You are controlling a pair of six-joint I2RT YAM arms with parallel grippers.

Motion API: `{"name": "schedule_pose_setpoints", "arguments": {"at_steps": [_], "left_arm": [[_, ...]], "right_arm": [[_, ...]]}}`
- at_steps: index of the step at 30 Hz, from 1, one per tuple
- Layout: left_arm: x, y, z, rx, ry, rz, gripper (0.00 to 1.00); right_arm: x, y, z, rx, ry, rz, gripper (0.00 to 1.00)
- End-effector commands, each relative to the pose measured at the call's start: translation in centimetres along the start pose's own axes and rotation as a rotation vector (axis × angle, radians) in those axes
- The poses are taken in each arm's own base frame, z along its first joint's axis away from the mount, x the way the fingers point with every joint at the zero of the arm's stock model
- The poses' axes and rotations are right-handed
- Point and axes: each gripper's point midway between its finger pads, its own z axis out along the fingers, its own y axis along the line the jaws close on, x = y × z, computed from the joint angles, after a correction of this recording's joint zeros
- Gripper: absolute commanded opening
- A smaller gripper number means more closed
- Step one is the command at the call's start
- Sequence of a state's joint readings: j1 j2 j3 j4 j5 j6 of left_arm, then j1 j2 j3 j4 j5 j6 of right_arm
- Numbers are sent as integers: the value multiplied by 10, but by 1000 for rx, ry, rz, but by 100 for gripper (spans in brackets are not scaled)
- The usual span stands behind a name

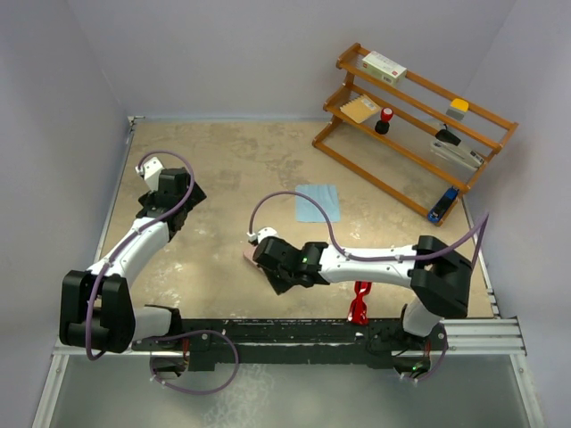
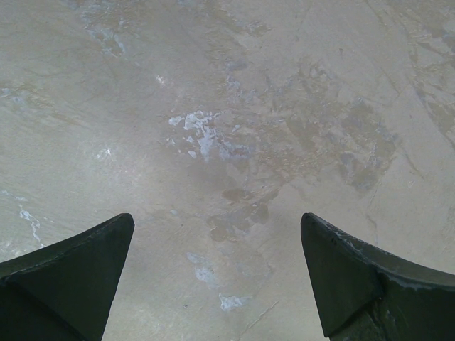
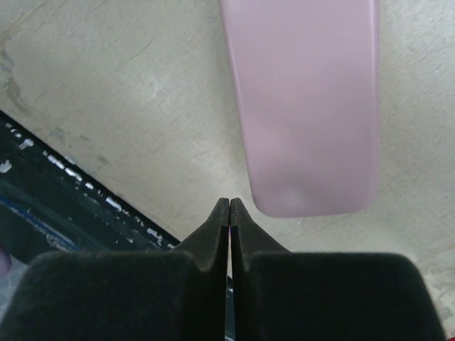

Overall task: Organize the sunglasses
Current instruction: Adjust the sunglasses case at the center of the board.

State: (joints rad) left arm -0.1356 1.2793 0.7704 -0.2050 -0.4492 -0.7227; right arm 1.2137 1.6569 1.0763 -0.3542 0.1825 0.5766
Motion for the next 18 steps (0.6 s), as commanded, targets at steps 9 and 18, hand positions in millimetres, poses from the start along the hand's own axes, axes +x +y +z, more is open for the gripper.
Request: {"name": "schedule_pose_setpoints", "arguments": {"at_steps": [9,18], "left_arm": [[-2,-3,1,12,-9,-17,98],[-3,-2,0,10,-10,-16,97]], "right_arm": [[20,-4,-5,-22,10,62,0],[25,-2,1,-17,45,81,0]]}}
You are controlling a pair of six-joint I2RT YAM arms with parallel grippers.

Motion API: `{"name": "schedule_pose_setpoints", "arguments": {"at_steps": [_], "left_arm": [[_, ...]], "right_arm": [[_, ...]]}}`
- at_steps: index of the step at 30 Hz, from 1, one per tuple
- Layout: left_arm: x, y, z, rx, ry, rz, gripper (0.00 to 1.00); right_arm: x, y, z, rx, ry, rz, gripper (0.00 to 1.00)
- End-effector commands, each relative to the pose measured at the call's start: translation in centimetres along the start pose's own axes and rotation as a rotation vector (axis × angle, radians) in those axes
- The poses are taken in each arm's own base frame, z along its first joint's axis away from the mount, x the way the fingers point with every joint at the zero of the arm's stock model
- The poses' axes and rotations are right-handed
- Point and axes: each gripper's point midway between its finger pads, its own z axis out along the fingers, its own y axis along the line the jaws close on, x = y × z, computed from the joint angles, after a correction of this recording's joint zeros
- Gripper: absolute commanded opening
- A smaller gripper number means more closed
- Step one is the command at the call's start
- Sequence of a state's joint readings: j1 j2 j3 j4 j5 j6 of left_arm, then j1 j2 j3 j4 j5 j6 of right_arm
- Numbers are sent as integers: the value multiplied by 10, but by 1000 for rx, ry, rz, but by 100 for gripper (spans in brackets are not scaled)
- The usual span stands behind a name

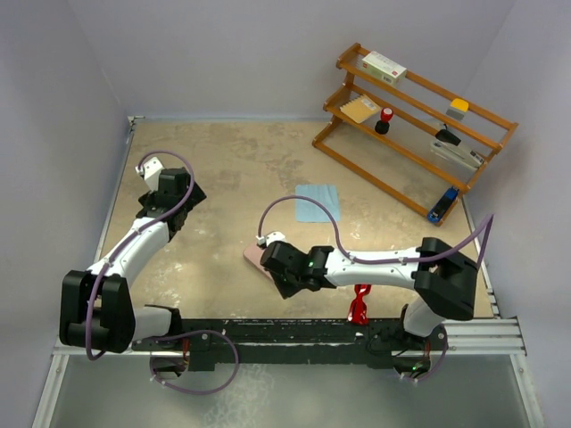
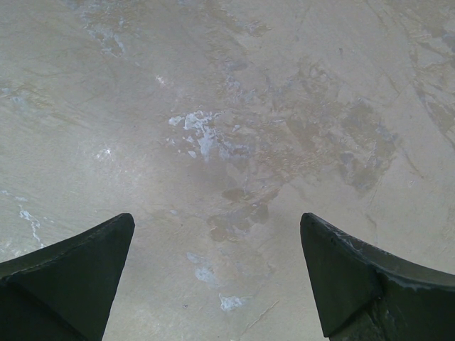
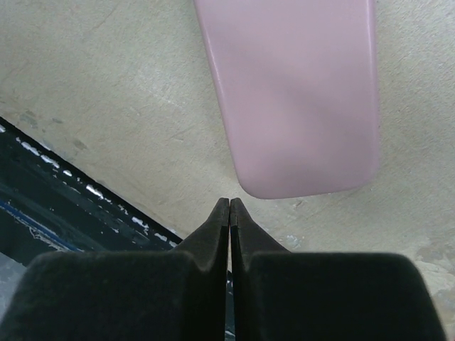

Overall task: Organize the sunglasses
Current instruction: Adjust the sunglasses case at the center of the board.

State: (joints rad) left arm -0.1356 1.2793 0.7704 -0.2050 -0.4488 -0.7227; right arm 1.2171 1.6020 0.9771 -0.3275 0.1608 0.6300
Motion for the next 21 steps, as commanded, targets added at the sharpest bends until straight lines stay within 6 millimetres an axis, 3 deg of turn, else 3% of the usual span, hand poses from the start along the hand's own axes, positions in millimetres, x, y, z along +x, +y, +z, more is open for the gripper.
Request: {"name": "schedule_pose_setpoints", "arguments": {"at_steps": [1,13,21], "left_arm": [[-3,-3,0,11,-11,-16,97],[-5,-3,-2,14,-12,-12,97],[-3,-2,-2,11,-7,-9,97]], "right_arm": [[0,3,4,4,16,33,0],[-11,-30,16,155,-31,79,0],[-45,-59,28,201,-89,165,0]]}}
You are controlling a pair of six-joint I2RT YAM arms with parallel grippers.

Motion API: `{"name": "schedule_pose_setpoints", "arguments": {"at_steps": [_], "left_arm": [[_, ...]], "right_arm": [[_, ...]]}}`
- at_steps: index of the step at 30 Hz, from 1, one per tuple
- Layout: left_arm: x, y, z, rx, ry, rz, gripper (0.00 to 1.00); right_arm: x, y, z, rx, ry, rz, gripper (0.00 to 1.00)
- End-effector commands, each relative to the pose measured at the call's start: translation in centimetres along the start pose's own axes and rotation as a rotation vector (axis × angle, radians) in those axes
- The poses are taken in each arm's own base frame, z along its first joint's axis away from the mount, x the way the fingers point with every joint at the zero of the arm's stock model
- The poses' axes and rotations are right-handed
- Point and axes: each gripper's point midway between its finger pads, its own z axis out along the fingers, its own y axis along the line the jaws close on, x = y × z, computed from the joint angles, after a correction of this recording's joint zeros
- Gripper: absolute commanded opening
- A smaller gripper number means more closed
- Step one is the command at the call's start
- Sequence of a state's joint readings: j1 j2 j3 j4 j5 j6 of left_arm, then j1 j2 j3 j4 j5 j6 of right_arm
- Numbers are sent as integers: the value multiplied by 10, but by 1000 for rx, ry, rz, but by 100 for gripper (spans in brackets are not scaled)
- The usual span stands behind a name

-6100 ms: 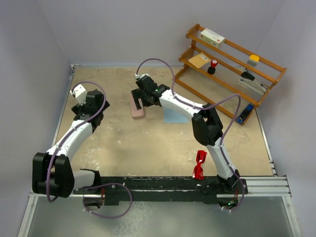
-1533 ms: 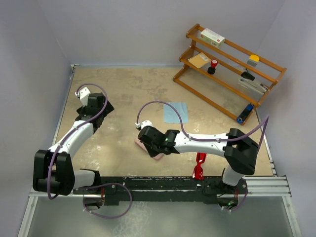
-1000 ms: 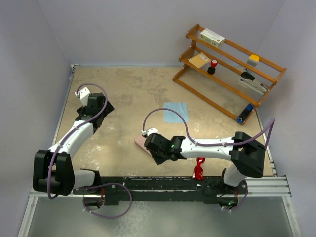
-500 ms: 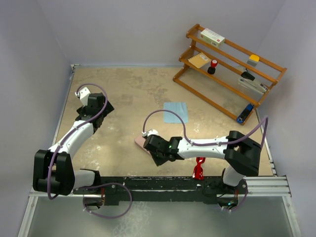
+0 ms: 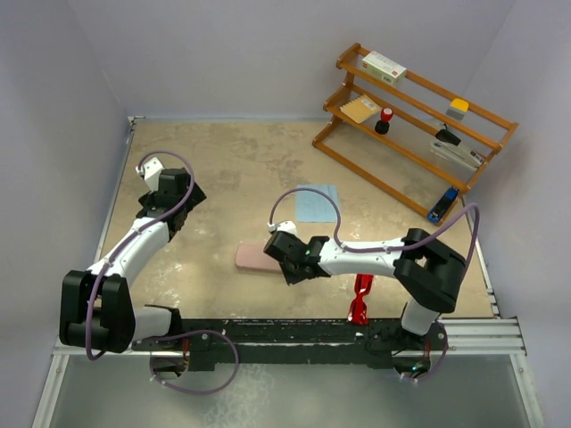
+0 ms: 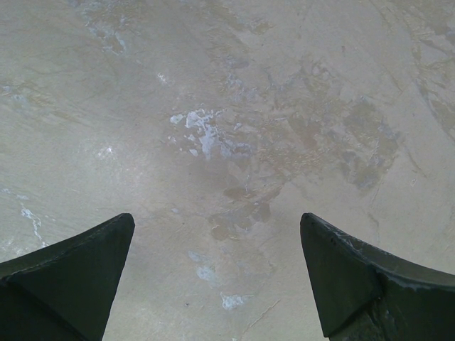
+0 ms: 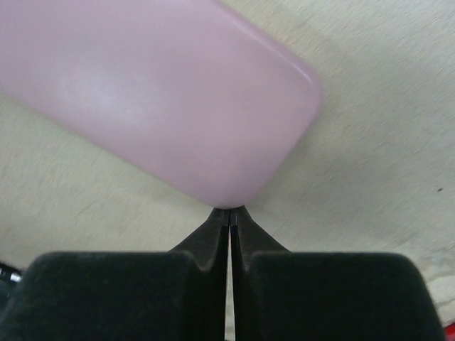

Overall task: Organize the sunglasses
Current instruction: Adjust the sunglasses case at the center of the board.

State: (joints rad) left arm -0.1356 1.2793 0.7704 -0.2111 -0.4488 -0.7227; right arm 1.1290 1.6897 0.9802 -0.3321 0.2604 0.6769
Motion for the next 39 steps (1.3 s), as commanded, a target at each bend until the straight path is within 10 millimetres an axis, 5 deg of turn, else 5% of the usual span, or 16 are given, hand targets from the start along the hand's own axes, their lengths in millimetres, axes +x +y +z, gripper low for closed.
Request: {"name": "schedule_pose_setpoints", "arguments": {"at_steps": [1,14,22,30,32,36,39], "left_arm": [[-4,-3,-2,15,-12,-12,97],[-6,0,-5,9,-14,-7,97],[-5,0,-5,12,-14,-14,97],[-3,-5,-3,29,-2,-19,97],[-6,-5,-3,25,-9,-18,97],[-17,-1,-9,24,-47,-30,99],[-21,3,-11,26,-53,-52,99]], "right_arm": [[-47,-10,6,27,-98,72,0],[-140,-3,39,12,-154,31,0],[-168,6,58,-8,-155,-44,0],[-187,4,51,-18,-166,-75,3],[-190,5,41,-19,-153,-77,12],[-200,4,16,-12,-204,-92,46],[-200,10,-2,-26,-208,-92,58]]}}
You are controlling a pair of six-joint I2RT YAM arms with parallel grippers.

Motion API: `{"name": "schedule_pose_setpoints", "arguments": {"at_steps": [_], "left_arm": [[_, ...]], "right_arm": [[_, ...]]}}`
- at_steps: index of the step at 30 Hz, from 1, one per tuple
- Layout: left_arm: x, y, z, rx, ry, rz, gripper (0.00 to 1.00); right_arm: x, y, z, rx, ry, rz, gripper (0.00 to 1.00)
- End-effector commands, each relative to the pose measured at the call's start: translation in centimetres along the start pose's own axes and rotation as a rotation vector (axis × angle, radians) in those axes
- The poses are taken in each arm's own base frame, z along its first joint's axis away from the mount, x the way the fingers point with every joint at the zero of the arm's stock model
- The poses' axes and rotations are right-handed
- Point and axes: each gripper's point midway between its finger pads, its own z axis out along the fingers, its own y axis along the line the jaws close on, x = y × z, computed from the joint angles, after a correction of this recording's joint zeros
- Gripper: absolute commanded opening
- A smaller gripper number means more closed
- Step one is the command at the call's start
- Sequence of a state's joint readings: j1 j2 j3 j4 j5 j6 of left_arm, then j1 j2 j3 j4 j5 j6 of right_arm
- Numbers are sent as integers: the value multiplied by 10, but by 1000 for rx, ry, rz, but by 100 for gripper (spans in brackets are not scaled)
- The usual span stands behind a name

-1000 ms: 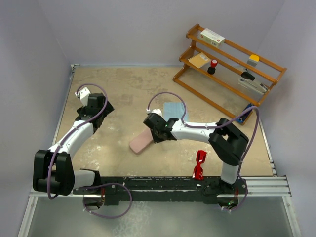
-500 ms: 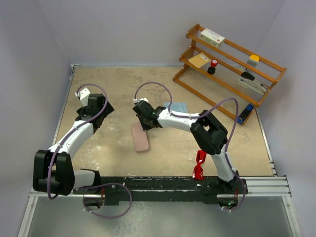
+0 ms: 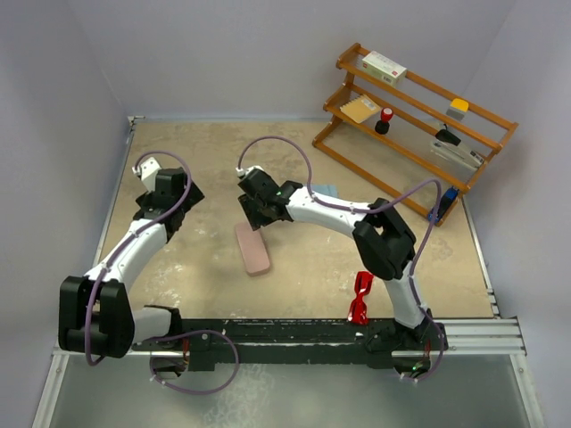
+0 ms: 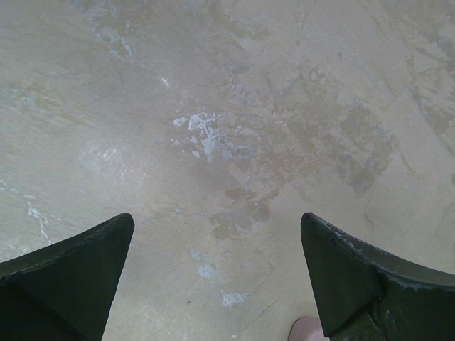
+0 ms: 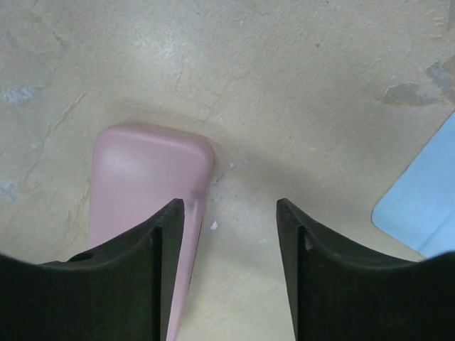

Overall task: Organize the sunglasses
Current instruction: Adjust the sunglasses case at the center of the board, then pick up the sunglasses case from the center of the board.

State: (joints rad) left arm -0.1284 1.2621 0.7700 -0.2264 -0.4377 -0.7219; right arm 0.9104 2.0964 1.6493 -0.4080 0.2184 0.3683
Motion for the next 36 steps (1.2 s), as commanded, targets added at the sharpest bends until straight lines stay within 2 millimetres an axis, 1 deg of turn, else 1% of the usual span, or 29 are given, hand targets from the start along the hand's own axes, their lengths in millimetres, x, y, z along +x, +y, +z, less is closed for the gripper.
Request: {"name": "schedule_pose_setpoints", "arguments": {"at_steps": [1,3,7,9,11,15,21,25,29,36], "left_arm": [[-21,2,-8,19,-58,-54,99],[-22,4,-8,10,-63,-64,99],[-26,8,-12,3,-71,-75,99],[-28,8,-15,5,-79,-79,99],[-29,9,-16,7,-81,-83,99],[-26,10,-19,17,-72,-91,99],[-25,8,-21,32,-69,-98,99],[-24,10,-22,32,-67,-98,99],[-26,10,-23,36,-72,-100,99],[-25,10,-24,35,-69,-97,99]], "right_arm": [[-24,10,-48,-29,-56,-16,59],[-19,21,-54,-40,-43,-34,60],[-3,50,-61,-77,-22,-71,68],[7,61,-60,-88,-2,-79,70],[16,66,-55,-87,27,-74,71],[29,69,-50,-85,65,-56,76],[36,64,-44,-40,91,-58,80],[47,64,-36,-31,121,-59,83],[55,64,-29,-28,143,-52,84],[62,69,-18,-39,167,-45,85]]}}
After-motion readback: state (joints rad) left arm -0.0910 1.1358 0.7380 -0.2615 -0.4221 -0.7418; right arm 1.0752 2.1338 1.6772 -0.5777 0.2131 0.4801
